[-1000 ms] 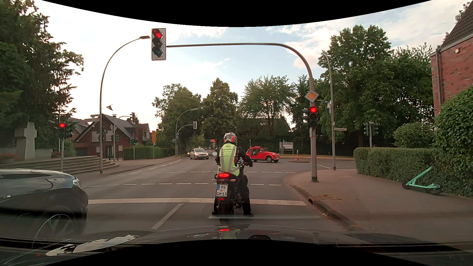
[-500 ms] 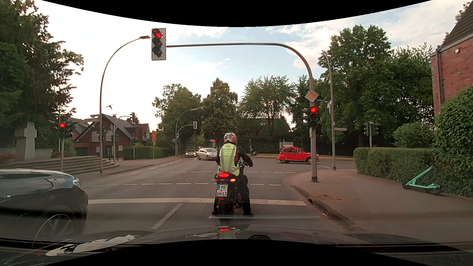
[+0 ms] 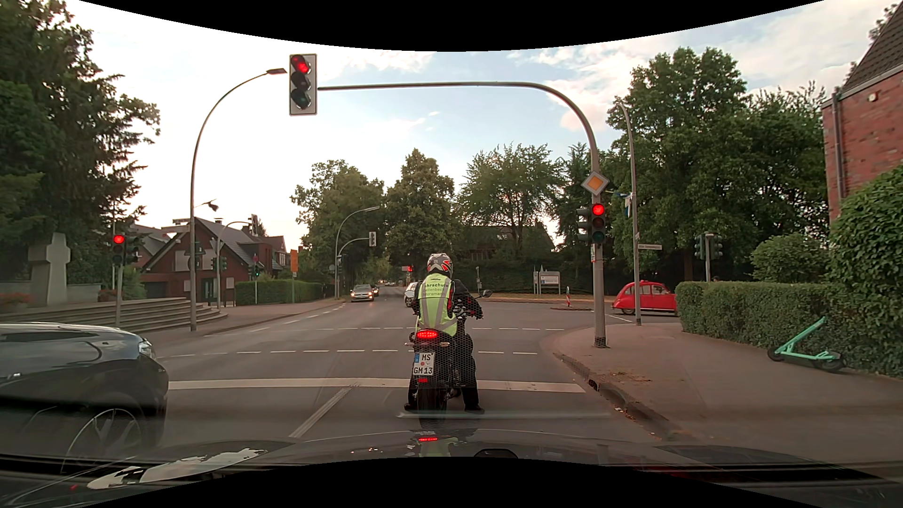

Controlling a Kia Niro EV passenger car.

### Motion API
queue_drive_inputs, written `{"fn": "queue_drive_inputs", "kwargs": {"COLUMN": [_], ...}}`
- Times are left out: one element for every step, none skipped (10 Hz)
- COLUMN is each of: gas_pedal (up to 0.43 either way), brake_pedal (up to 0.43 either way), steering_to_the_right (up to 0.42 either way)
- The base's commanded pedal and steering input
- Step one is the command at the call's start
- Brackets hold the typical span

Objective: Follow the waypoints while adhering to traffic rules and regulations

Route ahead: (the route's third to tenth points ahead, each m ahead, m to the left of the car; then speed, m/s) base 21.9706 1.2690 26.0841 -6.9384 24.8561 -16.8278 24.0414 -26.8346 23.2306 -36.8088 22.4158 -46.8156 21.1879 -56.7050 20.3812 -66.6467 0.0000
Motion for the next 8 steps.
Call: {"fn": "queue_drive_inputs", "kwargs": {"gas_pedal": [0.000, 0.000, 0.000, 0.000, 0.000, 0.000, 0.000, 0.000], "brake_pedal": [0.000, 0.000, 0.000, 0.000, 0.000, 0.000, 0.000, 0.000], "steering_to_the_right": [-0.016, -0.016, -0.016, -0.016, -0.016, -0.016, -0.016, -0.016]}}
